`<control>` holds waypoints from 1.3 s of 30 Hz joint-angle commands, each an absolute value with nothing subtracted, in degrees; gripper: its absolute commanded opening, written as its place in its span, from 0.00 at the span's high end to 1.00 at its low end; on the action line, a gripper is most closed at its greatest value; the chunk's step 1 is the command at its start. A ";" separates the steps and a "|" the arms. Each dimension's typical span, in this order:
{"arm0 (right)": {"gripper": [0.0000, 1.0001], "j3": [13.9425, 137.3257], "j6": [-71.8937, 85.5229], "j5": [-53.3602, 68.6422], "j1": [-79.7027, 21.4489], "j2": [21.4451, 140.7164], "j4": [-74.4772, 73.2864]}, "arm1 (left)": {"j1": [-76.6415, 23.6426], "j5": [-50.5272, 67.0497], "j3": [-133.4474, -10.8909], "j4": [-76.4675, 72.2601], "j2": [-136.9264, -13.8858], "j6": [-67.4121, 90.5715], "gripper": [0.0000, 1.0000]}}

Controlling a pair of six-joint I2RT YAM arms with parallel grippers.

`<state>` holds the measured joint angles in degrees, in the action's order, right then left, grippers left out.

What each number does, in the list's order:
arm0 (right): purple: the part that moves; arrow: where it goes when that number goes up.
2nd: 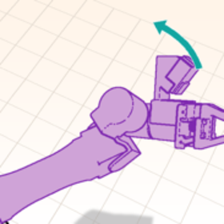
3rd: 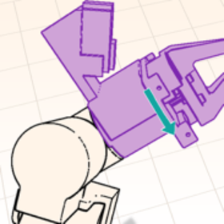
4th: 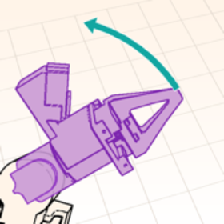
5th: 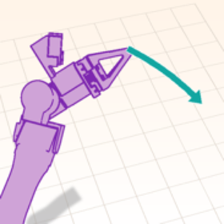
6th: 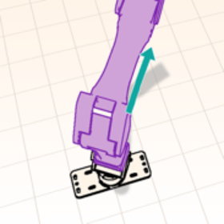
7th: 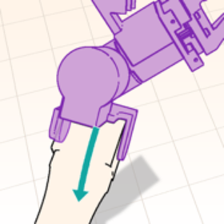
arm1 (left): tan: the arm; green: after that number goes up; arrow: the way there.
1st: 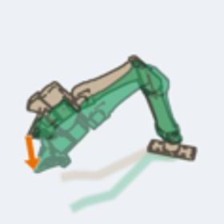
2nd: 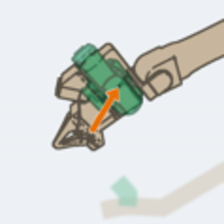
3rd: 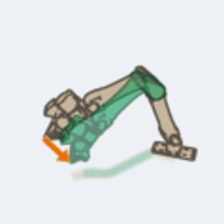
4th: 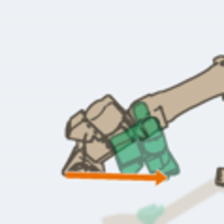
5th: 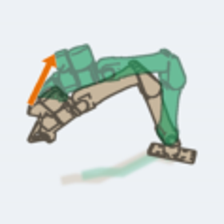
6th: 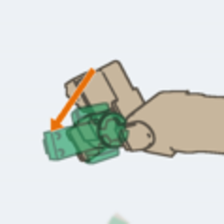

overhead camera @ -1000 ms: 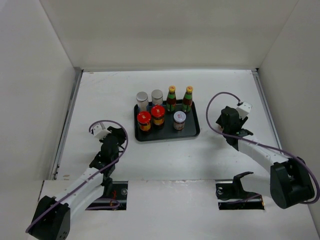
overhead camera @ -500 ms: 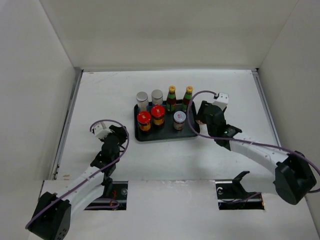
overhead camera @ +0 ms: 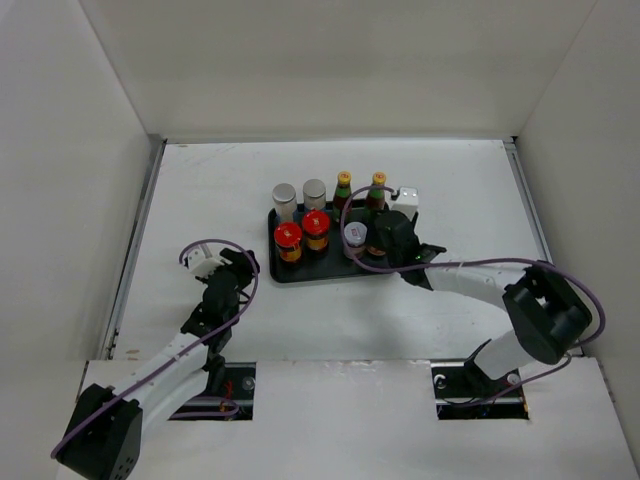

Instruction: Organize the condiment bottles

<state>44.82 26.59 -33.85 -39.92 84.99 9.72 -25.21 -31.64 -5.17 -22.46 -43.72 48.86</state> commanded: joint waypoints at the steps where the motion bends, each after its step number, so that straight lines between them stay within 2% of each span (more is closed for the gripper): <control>1: 0.52 49.13 27.42 -33.58 -41.00 86.56 20.30 | -25.27 -31.55 -4.31 -25.66 -42.63 49.22 0.43; 4: 0.48 48.69 28.21 -33.49 -41.96 88.41 21.53 | -25.44 -31.99 -4.31 -25.66 -42.19 49.04 0.37; 5: 0.45 48.60 28.39 -33.40 -42.14 88.77 21.88 | -25.44 -31.99 -4.31 -25.66 -42.19 48.96 0.32; 7: 0.33 48.34 27.87 -34.01 -42.58 88.42 22.06 | -25.44 -31.99 -4.39 -25.66 -42.19 48.96 0.20; 11: 0.16 46.59 26.64 -35.33 -42.85 83.51 22.67 | -25.18 -32.34 -4.13 -25.23 -42.28 47.64 0.05; 12: 0.00 45.97 26.20 -35.59 -42.85 81.76 22.76 | -24.92 -32.43 -4.13 -25.05 -42.10 47.20 0.01; 19: 0.00 38.34 25.66 -37.35 -41.71 68.31 22.85 | -26.14 -35.85 -6.59 -19.87 -38.24 44.65 0.00; 29: 0.00 21.64 31.37 -38.58 -33.01 56.53 27.24 | -25.80 -36.48 -15.63 -5.91 -37.97 47.02 0.00; 32: 0.00 18.29 36.55 -38.94 -30.38 54.93 28.91 | -22.82 -36.39 -18.45 -0.19 -40.16 48.69 0.00; 39: 0.00 20.12 40.07 -37.80 -28.52 57.74 25.41 | -15.17 -32.87 -25.39 3.77 -52.81 46.23 0.00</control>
